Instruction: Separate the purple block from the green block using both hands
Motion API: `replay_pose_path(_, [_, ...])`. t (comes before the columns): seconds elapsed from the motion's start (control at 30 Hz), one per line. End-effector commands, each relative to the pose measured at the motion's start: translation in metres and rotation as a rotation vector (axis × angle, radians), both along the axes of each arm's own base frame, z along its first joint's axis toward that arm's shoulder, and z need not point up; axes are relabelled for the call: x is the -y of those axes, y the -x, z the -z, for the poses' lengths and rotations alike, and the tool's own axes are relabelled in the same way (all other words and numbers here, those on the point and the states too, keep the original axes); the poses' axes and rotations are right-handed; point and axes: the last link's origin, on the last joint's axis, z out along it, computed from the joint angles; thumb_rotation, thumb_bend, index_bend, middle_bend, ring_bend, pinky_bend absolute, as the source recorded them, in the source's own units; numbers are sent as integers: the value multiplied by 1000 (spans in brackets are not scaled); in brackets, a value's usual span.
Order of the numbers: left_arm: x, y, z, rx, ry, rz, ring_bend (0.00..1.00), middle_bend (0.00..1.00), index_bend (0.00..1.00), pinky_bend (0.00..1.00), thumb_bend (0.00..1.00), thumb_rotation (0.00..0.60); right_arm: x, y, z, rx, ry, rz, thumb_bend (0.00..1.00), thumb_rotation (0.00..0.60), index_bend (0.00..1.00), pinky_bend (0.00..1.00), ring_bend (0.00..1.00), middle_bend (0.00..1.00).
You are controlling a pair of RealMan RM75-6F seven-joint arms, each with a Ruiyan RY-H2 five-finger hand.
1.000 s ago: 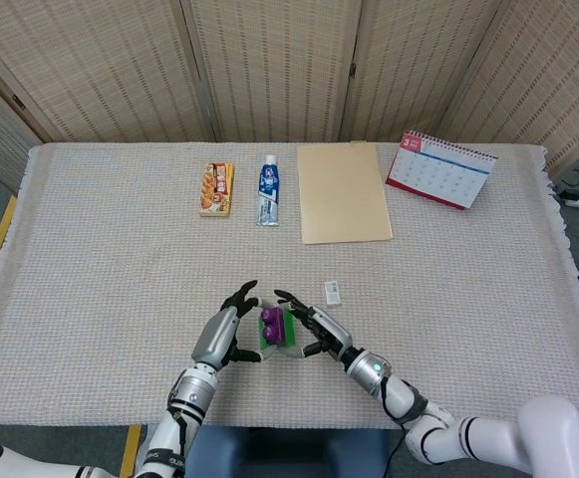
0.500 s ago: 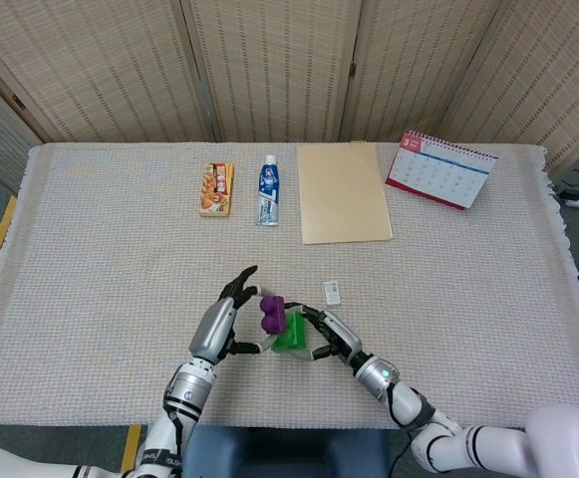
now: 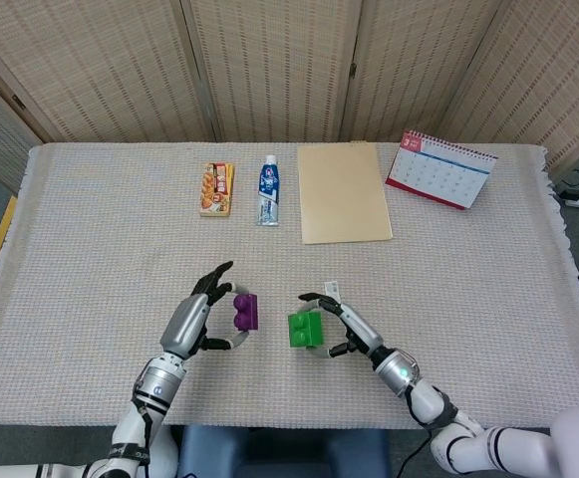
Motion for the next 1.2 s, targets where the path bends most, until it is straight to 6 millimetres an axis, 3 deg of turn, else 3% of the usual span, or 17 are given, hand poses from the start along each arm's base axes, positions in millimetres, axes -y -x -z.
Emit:
replay_pose_path(0.03, [-4,35,5,-19,38,-1,0,67,552,0,403,600,-4,18,-40,-305,152,-119,312,600,843,0,130,175])
replay_pose_path(0.23, [-13,77,26,-77,68,-3,0,67,534,0,403,600,-8,29,-62,-568,181,-178,312,600,843,0,129,173])
replay_pose_path(0.5, [-17,108,59,-164,149,18,0,67,489,0,402,600,-22,49,-71,-794,184,-187,312,600,803,0,68,129])
replay_pose_path(0.57, [-19,111,64,-186,160,29,0,66,446,7,402,600,-23,50,-74,-802,170,-183,312,600,739,0,30,78])
replay_pose_path(0.63, [-20,112,69,-188,173,33,0,58,384,8,401,600,-24,50,-77,-795,143,-177,313,600,609,0,3,19])
replay_pose_path(0.67, [-20,112,71,-194,182,37,0,42,300,3,400,600,-24,51,-78,-797,132,-175,313,600,552,0,0,8])
replay_pose_path(0.77, [-22,114,75,-225,196,47,0,1,47,0,392,600,-22,55,-83,-820,112,-181,313,600,188,0,0,0])
replay_pose_path(0.8, [-22,113,75,-226,196,47,0,0,9,0,382,600,-21,56,-85,-825,111,-182,312,600,68,0,0,0])
replay_pose_path(0.87, [-24,111,75,-218,179,48,0,0,0,0,357,600,-20,57,-87,-831,112,-177,312,600,2,0,0,0])
replay_pose_path(1.2, [-27,92,50,-181,73,118,0,0,0,0,331,600,-20,54,-100,-833,109,-185,312,600,0,0,0,0])
